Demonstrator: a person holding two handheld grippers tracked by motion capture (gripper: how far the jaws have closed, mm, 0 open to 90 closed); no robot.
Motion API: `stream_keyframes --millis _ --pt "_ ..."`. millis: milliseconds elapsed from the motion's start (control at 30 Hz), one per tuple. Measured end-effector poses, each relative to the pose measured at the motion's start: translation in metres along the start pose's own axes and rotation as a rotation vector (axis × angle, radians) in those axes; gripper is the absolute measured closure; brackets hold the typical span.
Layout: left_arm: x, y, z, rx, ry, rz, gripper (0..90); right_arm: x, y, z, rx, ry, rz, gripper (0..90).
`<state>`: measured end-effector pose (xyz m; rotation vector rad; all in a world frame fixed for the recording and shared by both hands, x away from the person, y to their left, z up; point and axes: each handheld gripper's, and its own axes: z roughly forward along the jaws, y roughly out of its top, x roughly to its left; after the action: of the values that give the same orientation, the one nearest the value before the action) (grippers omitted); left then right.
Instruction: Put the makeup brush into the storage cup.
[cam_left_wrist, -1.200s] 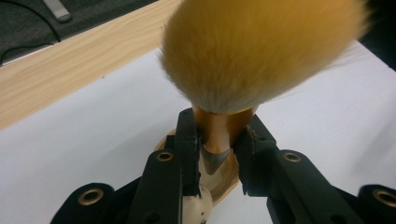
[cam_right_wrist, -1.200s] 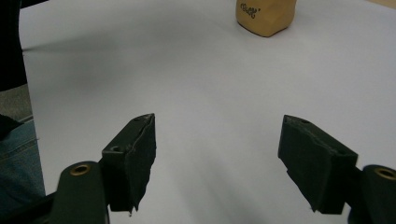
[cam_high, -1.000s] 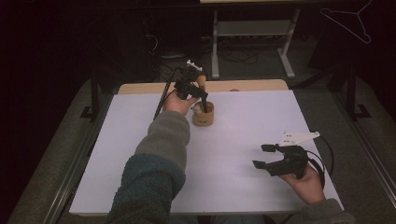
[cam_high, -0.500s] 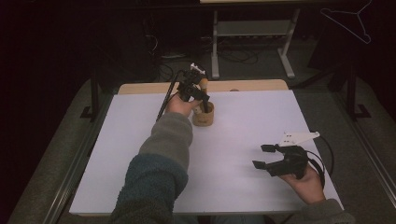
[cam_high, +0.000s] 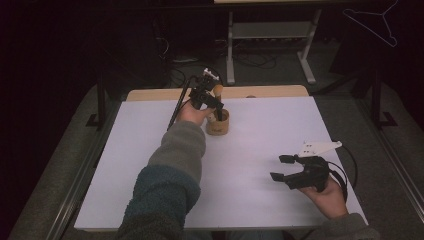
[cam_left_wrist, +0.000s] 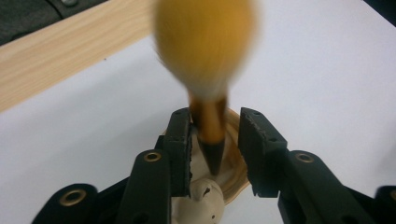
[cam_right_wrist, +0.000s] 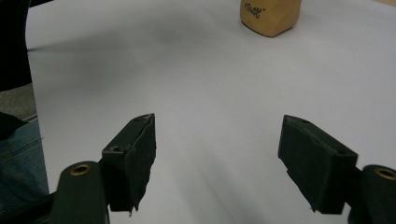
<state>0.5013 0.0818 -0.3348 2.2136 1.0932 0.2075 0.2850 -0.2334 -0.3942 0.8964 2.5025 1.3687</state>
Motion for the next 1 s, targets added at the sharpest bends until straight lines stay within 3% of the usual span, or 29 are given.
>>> stream_keyframes --millis 367,433,533,667,1000 --pt "-0.003 -0.004 -0.014 -0.027 -0.013 0.025 61.2 0.000 -0.001 -0.001 0.002 -0.010 0.007 26.5" --pt "-0.006 -0.007 -0.020 -0.030 -0.025 0.064 60.5 -0.001 -0.001 -0.001 -0.001 -0.019 0.006 26.4" --pt "-0.010 -0.011 -0.025 -0.048 -0.033 0.067 59.7 -0.002 -0.002 -0.001 0.001 -0.033 0.009 26.1" --pt "-0.014 -0.018 -0.033 -0.053 -0.032 0.102 57.7 -0.004 -0.003 -0.002 -0.007 -0.055 0.023 25.9" --pt "-0.017 -0.043 -0.057 -0.095 -0.037 0.116 51.7 -0.004 -0.003 -0.002 -0.010 -0.089 0.032 24.8"
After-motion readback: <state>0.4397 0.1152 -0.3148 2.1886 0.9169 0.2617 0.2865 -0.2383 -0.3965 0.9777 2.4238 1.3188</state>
